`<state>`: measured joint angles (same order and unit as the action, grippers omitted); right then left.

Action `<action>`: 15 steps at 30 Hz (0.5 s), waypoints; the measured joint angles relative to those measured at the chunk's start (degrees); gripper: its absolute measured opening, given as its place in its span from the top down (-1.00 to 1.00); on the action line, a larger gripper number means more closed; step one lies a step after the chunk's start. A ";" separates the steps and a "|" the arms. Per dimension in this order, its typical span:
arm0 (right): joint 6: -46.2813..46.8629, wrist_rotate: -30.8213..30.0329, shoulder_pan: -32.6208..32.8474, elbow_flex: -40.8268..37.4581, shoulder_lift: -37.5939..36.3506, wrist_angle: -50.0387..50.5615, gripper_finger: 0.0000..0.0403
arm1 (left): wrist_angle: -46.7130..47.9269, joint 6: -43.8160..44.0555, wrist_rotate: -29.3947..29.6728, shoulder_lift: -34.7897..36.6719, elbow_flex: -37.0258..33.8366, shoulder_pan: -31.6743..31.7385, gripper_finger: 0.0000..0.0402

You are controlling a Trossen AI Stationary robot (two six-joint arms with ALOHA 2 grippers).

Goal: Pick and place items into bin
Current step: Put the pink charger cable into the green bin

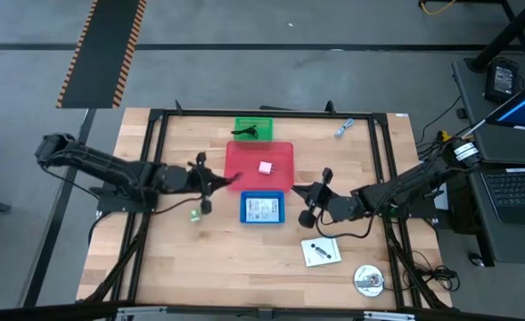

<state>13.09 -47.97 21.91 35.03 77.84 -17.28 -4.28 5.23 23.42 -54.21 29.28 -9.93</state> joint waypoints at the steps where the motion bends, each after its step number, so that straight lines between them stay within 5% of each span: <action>1: -0.11 0.00 -0.26 0.00 0.00 -0.02 0.98 | -1.13 -0.03 -0.01 -0.34 0.00 1.40 0.96; 15: -4.40 -0.05 -6.63 0.01 0.00 0.39 0.98 | -4.13 -2.55 -5.74 -8.45 2.97 23.93 0.97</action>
<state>8.70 -48.02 15.28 35.04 77.84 -16.89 -8.41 2.69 17.68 -62.66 32.24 14.01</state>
